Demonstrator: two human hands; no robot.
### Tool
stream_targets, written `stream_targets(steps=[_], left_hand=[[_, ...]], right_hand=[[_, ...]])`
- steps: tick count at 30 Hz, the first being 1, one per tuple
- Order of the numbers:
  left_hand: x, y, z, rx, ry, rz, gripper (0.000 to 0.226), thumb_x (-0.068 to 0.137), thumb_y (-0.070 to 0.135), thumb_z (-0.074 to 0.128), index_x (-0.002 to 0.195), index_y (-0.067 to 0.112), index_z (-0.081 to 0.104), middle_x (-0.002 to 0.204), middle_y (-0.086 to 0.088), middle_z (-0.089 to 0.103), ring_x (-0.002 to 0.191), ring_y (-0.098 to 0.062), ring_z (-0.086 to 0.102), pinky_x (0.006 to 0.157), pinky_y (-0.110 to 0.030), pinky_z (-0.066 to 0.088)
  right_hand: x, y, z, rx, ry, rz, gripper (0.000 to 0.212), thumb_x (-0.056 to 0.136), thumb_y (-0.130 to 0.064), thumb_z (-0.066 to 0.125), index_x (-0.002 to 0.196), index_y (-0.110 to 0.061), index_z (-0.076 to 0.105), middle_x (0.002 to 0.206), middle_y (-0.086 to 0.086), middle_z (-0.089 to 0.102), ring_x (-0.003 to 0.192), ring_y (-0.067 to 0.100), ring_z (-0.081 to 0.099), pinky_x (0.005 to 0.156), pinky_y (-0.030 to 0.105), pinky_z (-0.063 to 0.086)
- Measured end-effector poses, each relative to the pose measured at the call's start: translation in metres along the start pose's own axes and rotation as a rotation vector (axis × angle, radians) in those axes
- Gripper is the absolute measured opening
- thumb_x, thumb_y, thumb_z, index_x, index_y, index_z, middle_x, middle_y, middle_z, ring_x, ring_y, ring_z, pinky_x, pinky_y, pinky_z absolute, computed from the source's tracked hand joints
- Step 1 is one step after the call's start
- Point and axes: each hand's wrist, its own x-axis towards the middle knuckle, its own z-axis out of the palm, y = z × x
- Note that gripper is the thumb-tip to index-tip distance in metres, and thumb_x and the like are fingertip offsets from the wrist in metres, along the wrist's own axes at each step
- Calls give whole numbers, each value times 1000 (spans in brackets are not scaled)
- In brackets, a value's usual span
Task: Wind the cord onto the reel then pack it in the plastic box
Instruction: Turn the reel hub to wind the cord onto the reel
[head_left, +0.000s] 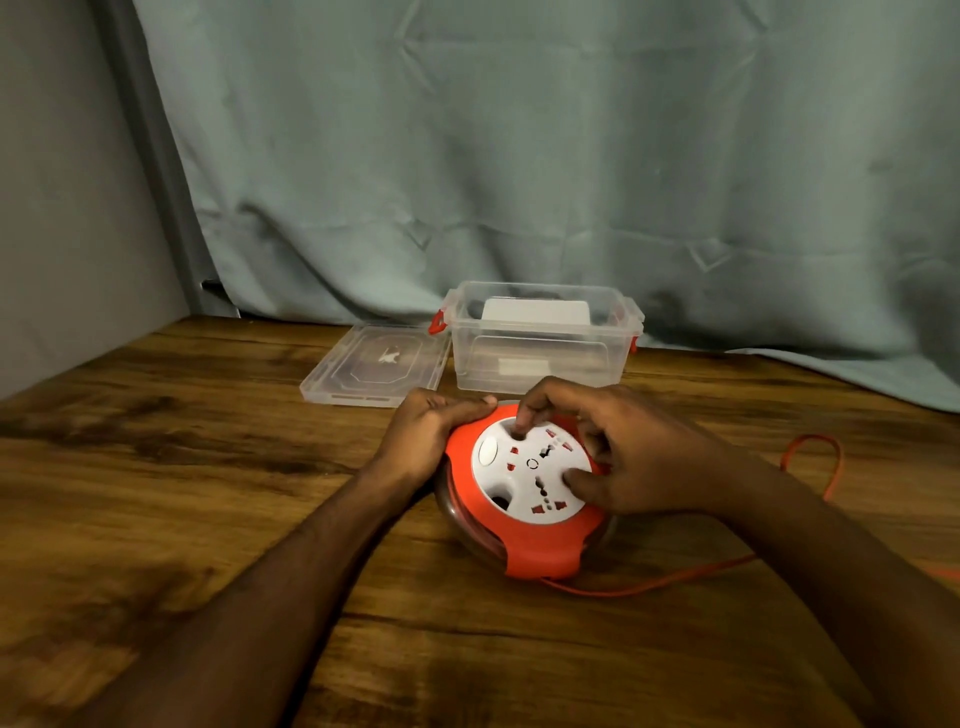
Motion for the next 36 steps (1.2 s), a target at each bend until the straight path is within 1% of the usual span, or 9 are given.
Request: stream_targets(steps=[2,4,6,9,14,20,26,30,36], left_hand=[[0,0,0,-5,-3,4,35,91,19,71,78,-13,73,82,-41,69,65,-38,61,61,-33,48],[-1,0,0,8,-12,5,34,91,19,72,79,-12,74,83,-41,69,63,-36,62,60,-32,49],[0,1,0,23,-25,1,31,91,20,72,75,-6,77,79,-37,70,60,-33,64,60,-31,50],[0,0,-1,38,-33,-14,32,91,22,72,76,-6,77,79,-34,72,60,-34,65,63,-33,51],[2,-2,-1,5,-5,-20,38,90,21,73,87,-17,72,86,-41,70,68,-40,65,71,-41,53],[3,-3,-2,-5,23,-22,37,90,19,74,87,-18,72,85,-41,70,67,-38,66,67,-36,54],[2,-4,-2,-28,25,-12,42,88,18,75,85,-24,66,87,-49,64,70,-43,61,68,-40,48],[3,-4,-2,-34,27,-23,35,88,17,75,82,-17,72,86,-46,66,66,-38,62,64,-34,49],[2,-3,-3,-28,-5,-45,32,91,20,73,86,-11,76,87,-38,71,67,-37,68,65,-35,55]], right_hand=[[1,5,0,57,-2,18,66,79,-16,81,128,-40,44,109,-42,64,83,-17,63,57,9,52],[2,6,1,86,10,29,73,76,-20,84,125,-44,36,126,-27,66,100,-2,69,67,24,63],[3,6,1,83,10,39,75,74,-20,85,121,-44,31,127,-25,67,100,-3,68,70,28,64],[3,4,-1,115,1,46,80,74,-18,87,118,-45,26,124,-21,68,89,-10,65,65,21,60],[1,5,0,192,1,118,89,69,-25,94,121,-44,24,116,-13,66,100,15,73,69,33,66],[5,2,4,42,63,118,83,62,-45,94,114,-41,29,100,-15,68,90,9,71,66,28,63],[3,-8,14,-190,149,119,53,59,-62,85,80,-30,48,66,-14,59,60,1,53,52,24,38],[6,-12,19,-247,186,140,56,61,-68,79,67,-20,52,55,-10,52,53,7,46,52,25,27],[10,-15,32,-259,218,170,62,67,-75,70,58,-19,46,54,-9,46,57,4,43,60,29,31]])
